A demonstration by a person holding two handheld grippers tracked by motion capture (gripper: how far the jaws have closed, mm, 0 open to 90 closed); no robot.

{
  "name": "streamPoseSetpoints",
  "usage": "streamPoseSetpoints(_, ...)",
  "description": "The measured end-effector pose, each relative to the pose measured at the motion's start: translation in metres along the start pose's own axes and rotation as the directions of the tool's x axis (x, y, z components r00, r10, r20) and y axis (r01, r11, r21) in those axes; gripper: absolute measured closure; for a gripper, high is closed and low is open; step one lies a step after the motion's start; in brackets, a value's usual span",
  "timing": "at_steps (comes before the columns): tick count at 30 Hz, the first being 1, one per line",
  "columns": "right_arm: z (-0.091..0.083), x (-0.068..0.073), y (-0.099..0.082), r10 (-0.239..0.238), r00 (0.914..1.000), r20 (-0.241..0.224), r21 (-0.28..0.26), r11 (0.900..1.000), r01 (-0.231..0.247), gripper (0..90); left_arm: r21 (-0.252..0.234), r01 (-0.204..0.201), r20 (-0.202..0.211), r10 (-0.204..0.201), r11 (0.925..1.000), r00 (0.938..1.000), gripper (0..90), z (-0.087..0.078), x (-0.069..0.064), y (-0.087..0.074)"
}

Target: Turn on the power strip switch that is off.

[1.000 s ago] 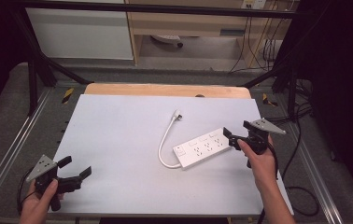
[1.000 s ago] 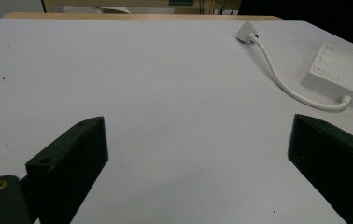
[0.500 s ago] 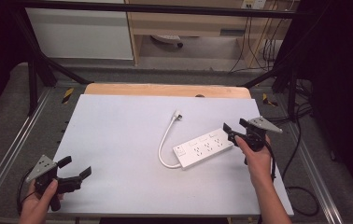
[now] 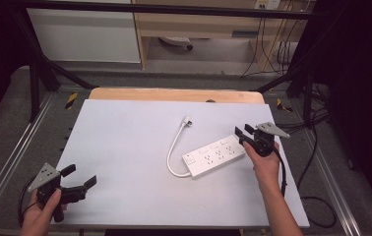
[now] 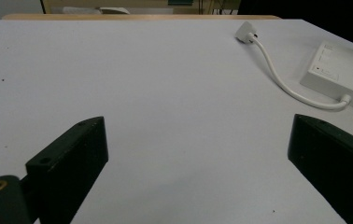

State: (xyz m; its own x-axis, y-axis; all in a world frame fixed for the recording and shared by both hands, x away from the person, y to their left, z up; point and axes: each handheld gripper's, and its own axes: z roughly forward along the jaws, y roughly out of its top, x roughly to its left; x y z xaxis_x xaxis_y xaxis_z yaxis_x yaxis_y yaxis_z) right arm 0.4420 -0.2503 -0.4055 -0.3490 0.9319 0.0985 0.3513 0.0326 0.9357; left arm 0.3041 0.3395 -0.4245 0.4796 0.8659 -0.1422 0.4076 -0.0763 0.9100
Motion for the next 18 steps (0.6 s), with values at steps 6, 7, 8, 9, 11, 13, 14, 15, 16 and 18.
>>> streamPoseSetpoints(6,0.006,-0.001,-0.003,-0.005,0.9999,0.009,0.008,1.0000,0.005,57.9,0.000,-0.002,0.000,0.002,1.0000,1.0000,5.3,0.000,0.000,0.000)
streamPoseSetpoints(7,0.006,-0.001,-0.003,-0.005,0.9999,0.009,0.010,0.9999,0.005,57.9,0.000,-0.002,0.000,0.002,1.0000,1.0000,5.3,0.000,0.000,0.000)
streamPoseSetpoints(8,0.007,-0.001,-0.003,-0.002,1.0000,0.007,0.012,0.9999,0.002,58.1,0.000,-0.002,0.000,0.002,1.0000,1.0000,5.3,0.000,0.000,0.000)
streamPoseSetpoints(9,0.007,-0.001,-0.003,-0.002,1.0000,0.007,0.012,0.9999,0.002,58.1,0.000,-0.002,-0.001,0.002,1.0000,1.0000,5.3,0.000,0.000,0.000)
streamPoseSetpoints(11,0.008,-0.001,-0.003,-0.005,1.0000,0.007,0.012,0.9999,0.005,58.8,0.000,-0.002,0.000,0.002,1.0000,1.0000,5.3,0.000,0.000,0.000)
streamPoseSetpoints(13,0.009,0.000,-0.004,-0.009,0.9999,0.007,0.016,0.9998,0.009,58.9,0.000,-0.003,0.000,0.003,1.0000,1.0000,5.3,0.000,0.000,0.000)
streamPoseSetpoints(14,0.009,0.000,-0.004,-0.008,0.9999,0.007,0.020,0.9998,0.008,59.0,0.000,-0.001,0.002,0.001,1.0000,1.0000,5.3,0.000,0.000,0.000)
streamPoseSetpoints(15,0.010,0.000,-0.004,-0.009,0.9999,0.005,0.020,0.9998,0.009,59.2,0.000,-0.001,0.002,0.001,1.0000,1.0000,5.3,0.000,0.000,0.000)
streamPoseSetpoints(16,0.011,0.000,-0.004,-0.011,0.9999,0.008,0.022,0.9997,0.011,59.4,0.002,-0.002,0.003,0.002,1.0000,1.0000,5.3,0.000,0.000,0.000)
streamPoseSetpoints(18,0.012,0.001,-0.004,-0.013,0.9999,0.007,0.026,0.9996,0.013,60.2,0.001,-0.001,0.003,0.001,1.0000,1.0000,5.3,0.000,0.000,0.000)
